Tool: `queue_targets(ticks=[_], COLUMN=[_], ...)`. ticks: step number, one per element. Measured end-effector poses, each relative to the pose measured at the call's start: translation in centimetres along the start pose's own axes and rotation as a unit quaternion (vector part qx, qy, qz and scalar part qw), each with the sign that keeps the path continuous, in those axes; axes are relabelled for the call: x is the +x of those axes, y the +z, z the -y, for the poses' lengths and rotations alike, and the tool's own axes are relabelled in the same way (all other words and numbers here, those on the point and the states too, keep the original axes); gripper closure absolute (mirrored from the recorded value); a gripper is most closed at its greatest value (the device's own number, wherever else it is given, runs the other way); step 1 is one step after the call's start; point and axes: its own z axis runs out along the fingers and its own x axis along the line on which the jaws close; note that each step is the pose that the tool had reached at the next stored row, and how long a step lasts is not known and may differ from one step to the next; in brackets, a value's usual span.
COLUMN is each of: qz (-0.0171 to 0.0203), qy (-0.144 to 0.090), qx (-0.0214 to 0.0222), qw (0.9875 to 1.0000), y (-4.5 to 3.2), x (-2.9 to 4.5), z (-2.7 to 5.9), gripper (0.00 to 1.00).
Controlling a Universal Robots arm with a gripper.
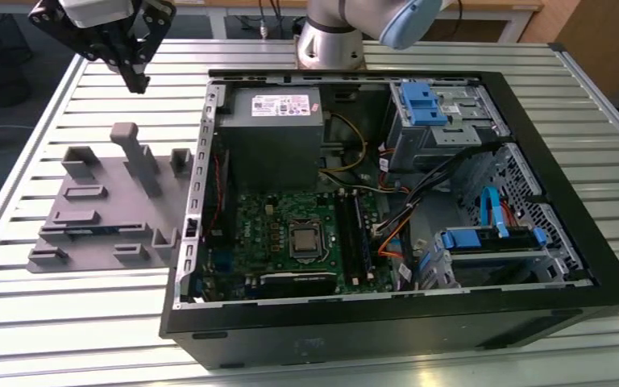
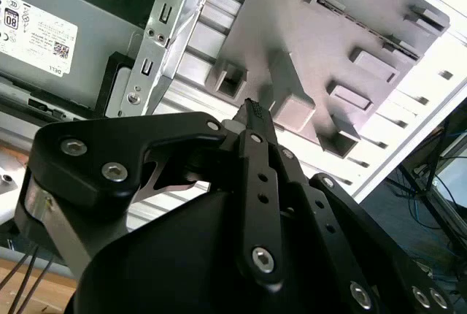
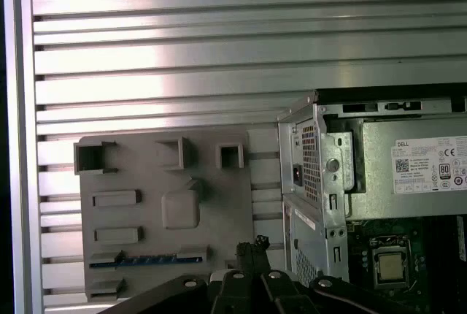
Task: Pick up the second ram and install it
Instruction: 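Reach for the second ram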
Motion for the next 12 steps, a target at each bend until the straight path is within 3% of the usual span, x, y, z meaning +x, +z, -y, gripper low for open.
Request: queue_targets(ticks=[5, 12], qz=[0.0, 0.0], qy=[0.0, 0.0], qx=[0.0, 0.0], qw=[1.0, 1.0], y=[0.03, 0.04], x=[1.34, 1.43], z=[0.11, 0.11], gripper=[0.89, 0.89])
